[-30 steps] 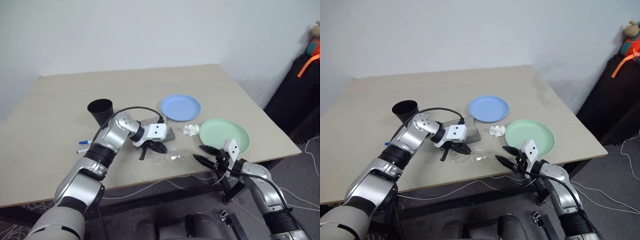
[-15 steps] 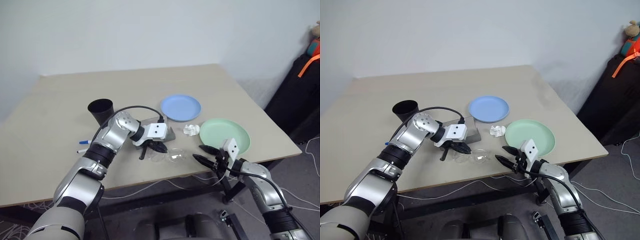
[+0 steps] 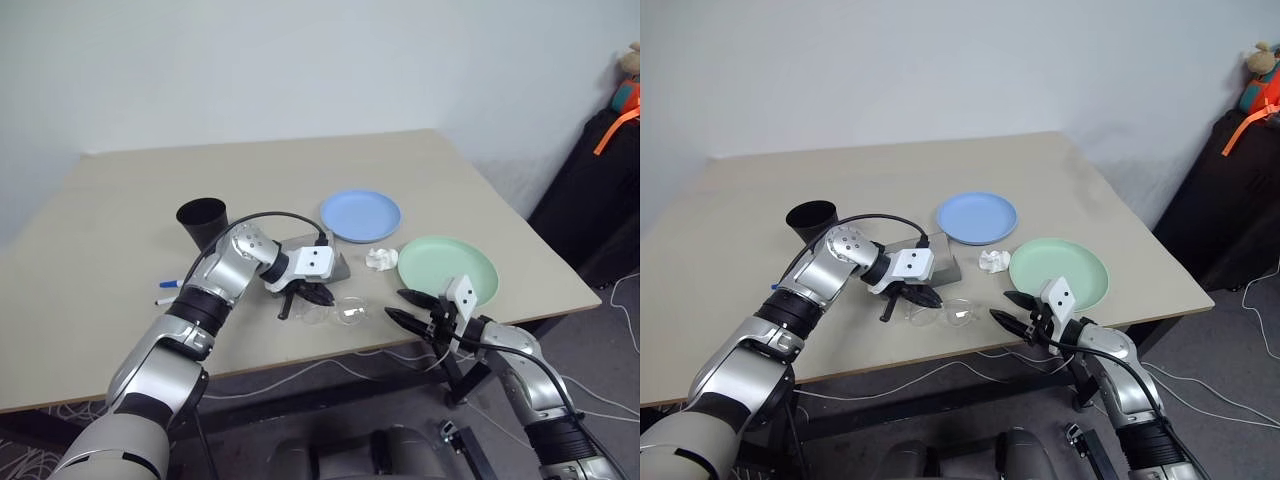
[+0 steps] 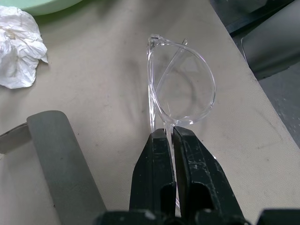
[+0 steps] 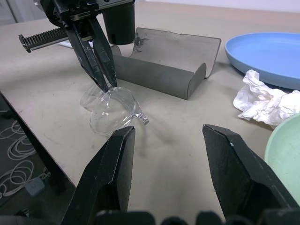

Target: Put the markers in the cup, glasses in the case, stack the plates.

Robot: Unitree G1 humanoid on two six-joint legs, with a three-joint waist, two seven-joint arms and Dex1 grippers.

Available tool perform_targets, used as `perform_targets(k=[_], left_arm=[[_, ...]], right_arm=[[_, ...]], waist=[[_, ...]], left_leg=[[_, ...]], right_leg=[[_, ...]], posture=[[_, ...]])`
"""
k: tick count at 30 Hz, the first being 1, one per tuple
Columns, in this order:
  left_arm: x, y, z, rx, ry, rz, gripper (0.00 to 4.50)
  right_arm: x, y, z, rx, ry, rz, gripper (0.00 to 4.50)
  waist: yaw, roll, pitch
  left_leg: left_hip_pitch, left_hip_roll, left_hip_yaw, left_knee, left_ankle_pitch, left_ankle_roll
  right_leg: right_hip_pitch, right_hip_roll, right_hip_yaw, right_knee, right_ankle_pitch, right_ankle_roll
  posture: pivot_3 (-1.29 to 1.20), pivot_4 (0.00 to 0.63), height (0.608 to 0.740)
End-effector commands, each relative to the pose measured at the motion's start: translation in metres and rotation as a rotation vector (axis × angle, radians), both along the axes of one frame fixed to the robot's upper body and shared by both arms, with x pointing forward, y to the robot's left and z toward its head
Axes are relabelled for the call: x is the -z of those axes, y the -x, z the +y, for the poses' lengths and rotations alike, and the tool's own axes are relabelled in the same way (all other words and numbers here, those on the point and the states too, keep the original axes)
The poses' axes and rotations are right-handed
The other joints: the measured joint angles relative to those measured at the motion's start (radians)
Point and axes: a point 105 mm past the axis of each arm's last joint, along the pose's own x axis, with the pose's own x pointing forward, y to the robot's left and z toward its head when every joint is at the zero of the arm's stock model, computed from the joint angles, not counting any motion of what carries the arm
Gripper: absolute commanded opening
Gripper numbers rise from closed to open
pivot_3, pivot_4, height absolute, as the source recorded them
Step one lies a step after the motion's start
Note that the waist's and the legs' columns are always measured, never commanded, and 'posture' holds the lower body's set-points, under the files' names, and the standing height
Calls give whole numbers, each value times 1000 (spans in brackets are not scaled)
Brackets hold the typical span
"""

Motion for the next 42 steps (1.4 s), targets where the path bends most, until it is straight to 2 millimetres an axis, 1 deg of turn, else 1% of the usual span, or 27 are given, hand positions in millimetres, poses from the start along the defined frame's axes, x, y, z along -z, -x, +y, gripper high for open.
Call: perform_targets(k=[1, 2, 4, 5, 6, 7, 8, 9, 10, 14, 16, 18, 20, 22, 25, 26, 27, 28, 31, 37, 42], left_arm=[[-6, 1, -4, 9, 21, -10, 699], [-6, 1, -4, 8, 22, -10, 967], [-6, 1, -4, 2, 20, -14, 1697], [-6, 0, -3, -2, 20, -17, 1978], [-6, 0, -3, -4, 20, -19, 2399], [-7, -2, -2, -8, 18, -30, 2636], [-8, -4, -2, -16, 16, -48, 3002], [-9, -7, -1, -28, 21, -64, 3373], [-15, -11, -2, -47, 52, -80, 3678], [-40, -21, -8, -98, 195, -128, 3678], [-63, -26, -9, -156, 346, -155, 3678], [-74, -26, -7, -174, 427, -165, 3678], [-80, -20, -3, -172, 486, -178, 3678], [-82, -16, 1, -198, 528, -161, 3678], [-83, -3, 6, -239, 632, -130, 3678], [-83, 0, 6, -260, 665, -123, 3726], [-82, 3, 7, -284, 691, -112, 3726], [-81, 4, 7, -300, 707, -104, 3726], [-76, 9, 6, -325, 715, -96, 3726], [-67, 20, -1, -359, 733, -66, 3726], [-64, 24, -8, -363, 746, -46, 3726]], right_arm=[[-19, -5, 4, -17, -7, -75, 2496], [-19, -5, 4, -17, -7, -75, 2496], [-20, -5, 4, -17, -6, -76, 2496], [-20, -5, 4, -18, -6, -76, 2496], [-20, -6, 4, -18, -5, -77, 2496], [-20, -6, 4, -18, -4, -78, 2496], [-21, -7, 4, -18, -3, -80, 2496], [-22, -7, 4, -17, -2, -85, 2496], [-24, -9, 3, -12, 2, -94, 2496], [-31, -15, -1, 17, 26, -126, 2496], [-33, -23, -9, 53, 105, -143, 2496], [-33, -27, -14, 76, 174, -159, 2496], [-35, -32, -20, 99, 219, -170, 2496], [-36, -35, -24, 115, 240, -162, 2496], [-35, -39, -29, 127, 297, -149, 2496], [-34, -40, -31, 134, 311, -138, 2861], [-32, -41, -33, 132, 322, -121, 3072], [-31, -41, -33, 131, 329, -109, 3380], [-28, -42, -35, 123, 364, -98, 4441], [-29, -51, -34, 164, 399, -79, 4478], [-13, -53, -33, 236, 471, -24, 4478]], waist=[[0, 0, 0], [0, 0, 0], [0, 0, 0], [0, 0, 0], [0, 0, 0], [0, 0, 0], [0, 0, 0], [0, 0, 0], [0, 0, 0], [0, 0, 0], [0, 0, 0], [0, 0, 0], [-1, 0, 0], [-1, 0, 0], [-1, 0, 0], [-1, 0, 0], [-1, 0, 0], [-1, -1, 0], [3, -2, 0], [0, -2, 0], [0, -2, 0]], left_leg=[[0, 0, 0, 0, 0, 0], [0, 0, 0, 0, 0, 0], [0, 0, -1, 0, 1, 1], [0, -1, -1, 0, 1, 2], [0, -1, -1, 0, 1, 2], [0, -1, -1, 0, 1, 2], [0, -1, -1, 0, 1, 2], [0, -1, -1, 0, 1, 2], [0, -2, -1, 0, 1, 2], [0, -2, -1, 0, 1, 2], [0, -2, -1, 0, 1, 2], [-1, -2, -1, 0, 1, 2], [0, -2, -1, 0, 1, 2], [0, -2, -1, -1, 1, 2], [0, -2, -1, -2, 1, 3], [1, -2, 0, -2, 2, 3], [0, -2, 0, -2, 2, 3], [0, -2, 0, -1, 2, 3], [0, -3, -1, 0, 2, 4], [0, -4, -1, 0, 1, 1], [0, -4, -2, 0, 1, 2]], right_leg=[[0, 0, 0, 0, 0, 0], [0, 0, 0, 0, 0, 0], [0, 0, 0, 0, 0, 0], [0, 0, 0, 0, 0, 0], [0, 0, 1, 0, 0, 0], [0, 0, 1, 0, 0, 0], [0, 0, 1, 0, 0, 0], [0, 0, 1, 0, 0, 0], [0, 0, 1, 0, 0, 0], [0, 0, 1, 0, 0, 0], [0, 0, 1, 0, 0, 0], [-1, 0, 2, 1, 0, 0], [-1, 0, 2, 0, 0, 0], [-1, 0, 2, 0, 0, 0], [-1, 0, 3, 0, 0, 0], [-1, 0, 3, 0, 0, 0], [-1, 0, 3, 1, 0, 0], [-1, 0, 3, 1, 0, 0], [0, 0, 3, 1, 0, 0], [0, -1, 4, 1, 0, 0], [0, 0, 3, 1, 0, 0]], posture=[[0, 0, 740], [0, 0, 740], [0, 0, 740], [0, 0, 740], [0, 0, 740], [0, 0, 740], [0, 0, 740], [0, 0, 740], [0, 0, 740], [0, 0, 740], [0, 0, 740], [0, 0, 740], [0, 0, 740], [0, 0, 740], [0, 0, 740], [0, 0, 740], [0, 0, 740], [0, 0, 740], [0, 0, 740], [0, 0, 740], [0, 0, 740]])
